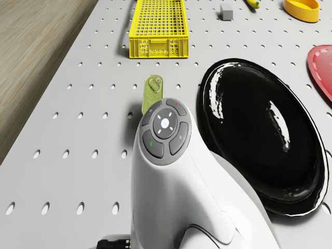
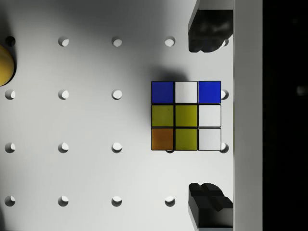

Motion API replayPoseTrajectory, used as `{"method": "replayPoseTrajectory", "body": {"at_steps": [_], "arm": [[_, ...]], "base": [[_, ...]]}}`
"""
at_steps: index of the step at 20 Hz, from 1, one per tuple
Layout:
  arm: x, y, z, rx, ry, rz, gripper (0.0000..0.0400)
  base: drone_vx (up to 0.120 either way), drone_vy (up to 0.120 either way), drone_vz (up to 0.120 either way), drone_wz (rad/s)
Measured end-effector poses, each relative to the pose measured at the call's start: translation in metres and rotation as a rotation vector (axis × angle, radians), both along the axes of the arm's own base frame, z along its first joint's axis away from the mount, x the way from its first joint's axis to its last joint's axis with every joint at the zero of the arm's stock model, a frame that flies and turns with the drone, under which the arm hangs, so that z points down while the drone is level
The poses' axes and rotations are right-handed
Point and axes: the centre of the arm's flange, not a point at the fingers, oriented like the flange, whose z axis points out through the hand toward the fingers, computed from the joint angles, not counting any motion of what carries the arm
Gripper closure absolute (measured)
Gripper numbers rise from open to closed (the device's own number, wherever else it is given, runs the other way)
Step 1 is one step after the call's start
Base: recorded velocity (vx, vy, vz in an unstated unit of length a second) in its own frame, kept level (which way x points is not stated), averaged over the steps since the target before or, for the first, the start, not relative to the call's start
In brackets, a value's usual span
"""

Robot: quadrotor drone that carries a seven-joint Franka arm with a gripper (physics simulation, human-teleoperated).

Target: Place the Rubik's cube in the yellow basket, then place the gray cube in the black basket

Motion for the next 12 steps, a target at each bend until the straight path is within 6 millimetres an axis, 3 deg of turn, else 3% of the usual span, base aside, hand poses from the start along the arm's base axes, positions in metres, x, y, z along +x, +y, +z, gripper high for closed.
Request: {"method": "replayPoseTrajectory", "body": {"at_steps": [12], "arm": [[0.000,0.000,0.030,0.000,0.000,0.000,0.0000]], "base": [[0.000,0.000,0.000,0.000]]}}
